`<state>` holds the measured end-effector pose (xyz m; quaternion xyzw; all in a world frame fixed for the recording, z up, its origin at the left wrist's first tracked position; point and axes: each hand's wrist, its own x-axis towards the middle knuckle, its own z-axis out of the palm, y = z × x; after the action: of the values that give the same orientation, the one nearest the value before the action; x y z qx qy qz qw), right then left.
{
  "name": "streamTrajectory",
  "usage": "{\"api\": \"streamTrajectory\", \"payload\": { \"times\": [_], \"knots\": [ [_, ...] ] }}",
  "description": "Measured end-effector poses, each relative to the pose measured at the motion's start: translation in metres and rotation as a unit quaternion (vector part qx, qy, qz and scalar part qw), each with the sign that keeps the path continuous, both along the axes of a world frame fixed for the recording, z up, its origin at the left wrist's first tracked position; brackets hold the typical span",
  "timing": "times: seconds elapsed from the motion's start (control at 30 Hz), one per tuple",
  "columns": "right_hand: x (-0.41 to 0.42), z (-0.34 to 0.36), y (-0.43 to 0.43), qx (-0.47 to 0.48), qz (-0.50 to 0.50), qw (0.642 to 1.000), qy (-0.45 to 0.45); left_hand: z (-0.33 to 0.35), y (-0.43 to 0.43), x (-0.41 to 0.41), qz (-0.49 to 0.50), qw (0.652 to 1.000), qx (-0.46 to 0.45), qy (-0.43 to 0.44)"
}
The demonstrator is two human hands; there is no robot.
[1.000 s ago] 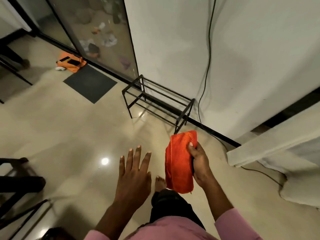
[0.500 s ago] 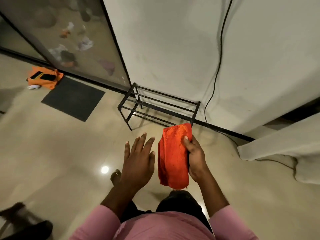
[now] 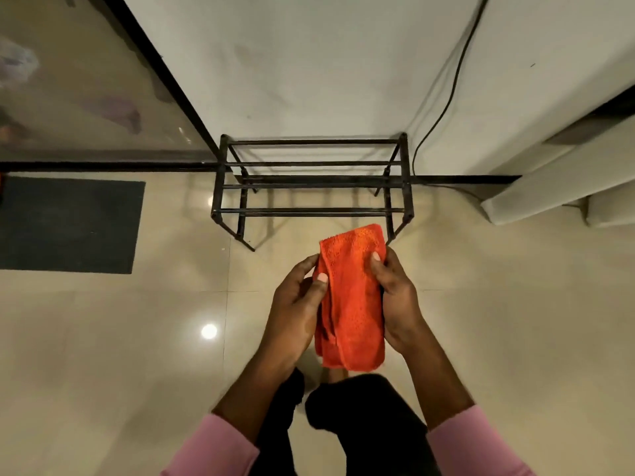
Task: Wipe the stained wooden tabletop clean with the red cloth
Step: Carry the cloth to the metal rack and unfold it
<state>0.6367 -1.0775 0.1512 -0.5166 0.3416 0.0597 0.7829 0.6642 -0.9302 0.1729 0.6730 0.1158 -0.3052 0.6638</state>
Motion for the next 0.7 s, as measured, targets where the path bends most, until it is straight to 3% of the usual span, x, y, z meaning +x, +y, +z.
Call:
{"api": "streamTrajectory", "payload": {
  "times": [0.13, 0.23, 0.33, 0.47, 0.7],
  "knots": [
    [0.024, -0.076, 0.012, -0.132, 0.047, 0.99, 0.026, -0.07, 0.008, 0.023, 0.004, 1.0, 0.018, 0.009],
    [0.039, -0.131, 0.015, -0.297, 0.066, 0.952, 0.024, -0.129, 0.007, 0.036, 0.008, 1.0, 0.026, 0.007],
    [0.051, -0.181, 0.017, -0.378, 0.052, 0.924, 0.004, -0.191, 0.005, 0.048, 0.016, 1.0, 0.018, 0.007],
    [0.062, -0.239, 0.025, -0.405, 0.038, 0.914, -0.005, -0.264, 0.008, 0.062, 0.027, 0.999, -0.008, -0.015],
    [0.079, -0.326, 0.028, -0.319, 0.066, 0.94, -0.098, -0.365, 0.013, 0.083, -0.062, 0.987, -0.039, -0.144]
  ]
}}
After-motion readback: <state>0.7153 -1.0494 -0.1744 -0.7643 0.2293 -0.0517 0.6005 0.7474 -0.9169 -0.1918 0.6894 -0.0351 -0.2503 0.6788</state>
